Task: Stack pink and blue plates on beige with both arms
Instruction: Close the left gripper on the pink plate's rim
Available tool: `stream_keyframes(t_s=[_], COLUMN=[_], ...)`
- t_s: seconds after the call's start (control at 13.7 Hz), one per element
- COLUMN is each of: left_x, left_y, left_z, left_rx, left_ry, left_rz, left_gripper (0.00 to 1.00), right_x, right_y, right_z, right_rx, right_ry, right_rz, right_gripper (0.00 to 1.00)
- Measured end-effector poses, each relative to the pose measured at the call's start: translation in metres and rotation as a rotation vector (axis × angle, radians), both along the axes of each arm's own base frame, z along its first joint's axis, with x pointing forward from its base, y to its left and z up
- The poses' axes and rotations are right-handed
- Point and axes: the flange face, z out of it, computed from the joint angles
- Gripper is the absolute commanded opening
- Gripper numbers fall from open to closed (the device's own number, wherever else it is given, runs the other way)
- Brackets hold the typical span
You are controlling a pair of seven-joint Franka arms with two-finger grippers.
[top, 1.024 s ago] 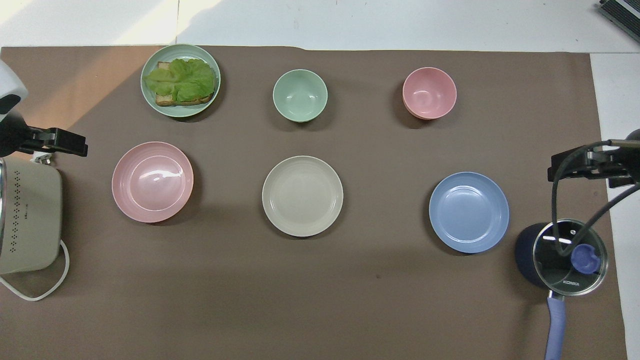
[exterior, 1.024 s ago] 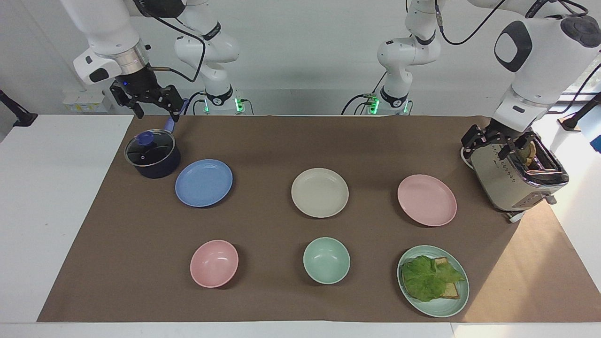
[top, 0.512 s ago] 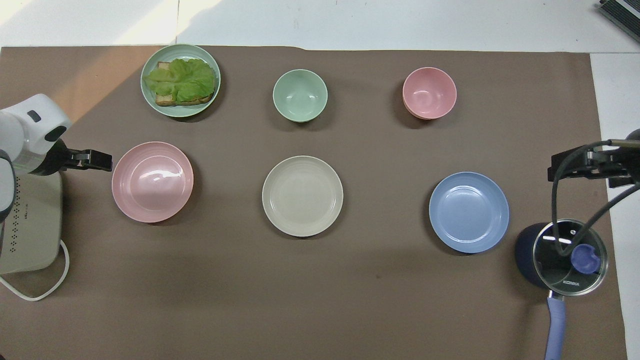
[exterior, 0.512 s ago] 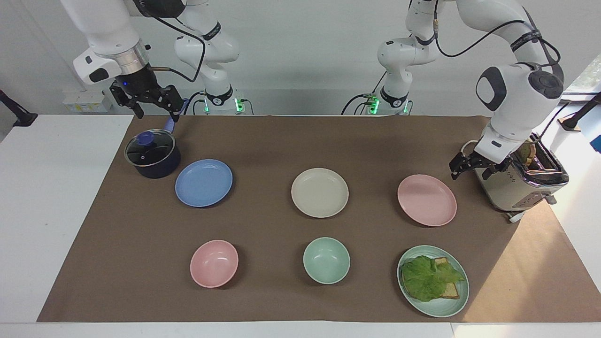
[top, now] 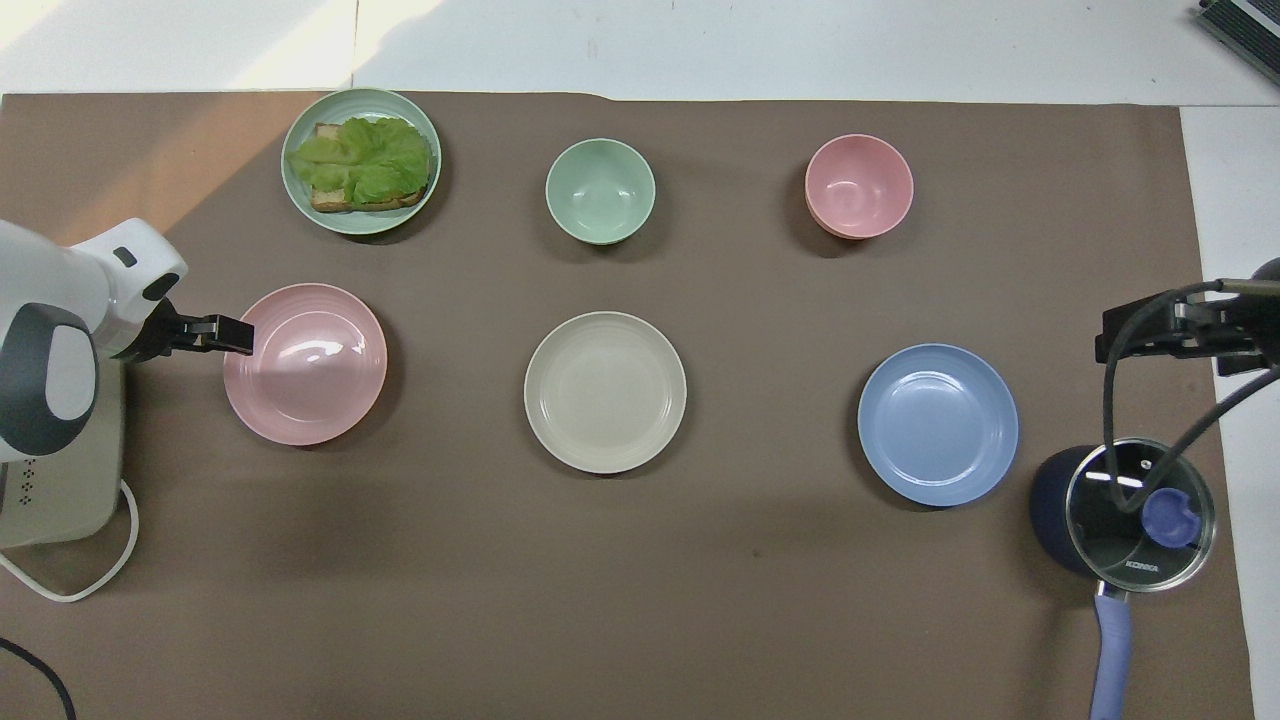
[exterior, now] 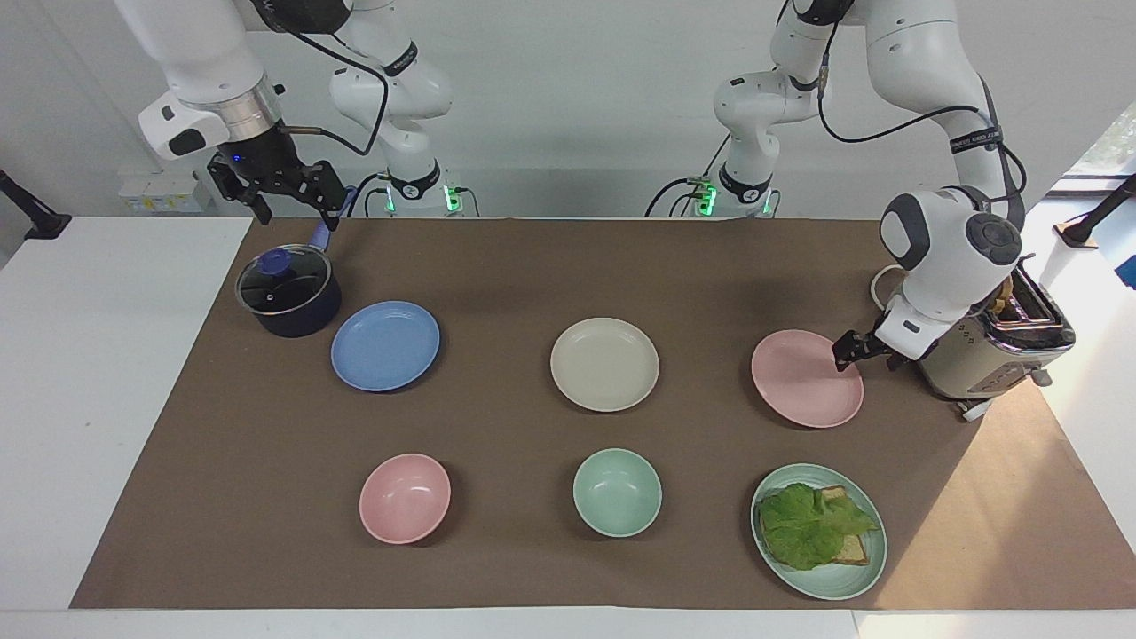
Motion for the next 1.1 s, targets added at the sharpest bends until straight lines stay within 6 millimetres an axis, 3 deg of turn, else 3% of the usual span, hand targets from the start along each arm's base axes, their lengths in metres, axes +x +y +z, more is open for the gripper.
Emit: stream_keyframes(t_s=[0.37, 0.44, 0.59, 0.66, 1.1], left_x=[-0.016, -0.020, -0.024, -0.025, -0.027], left_y=[0.003, 0.001, -0.002, -0.002, -0.003], left_z=[-0.032, -0.037, -0.042, -0.042, -0.041], left_rx=[-0.003, -0.004, -0.006, -0.006, -0.005], left_ry=[0.073, 0.088, 0.113, 0.122, 0.145], left_rz=[0.061, 0.064, 0.075, 0.084, 0.095], left_gripper=[1.00, 0.96, 0.17, 0.00, 0.00], right_x=[0.000, 0.000, 0.000, 0.000, 0.000], right_y=[0.000, 0.000, 0.000, 0.000, 0.000], right_z=[0.000, 0.000, 0.000, 0.000, 0.000], right_rx=[0.000, 0.000, 0.000, 0.000, 0.000], right_ry=[0.000, 0.000, 0.000, 0.000, 0.000], right_rz=[0.000, 0.000, -0.001, -0.001, -0.001], right_gripper=[1.00, 1.00, 1.00, 1.00, 1.00])
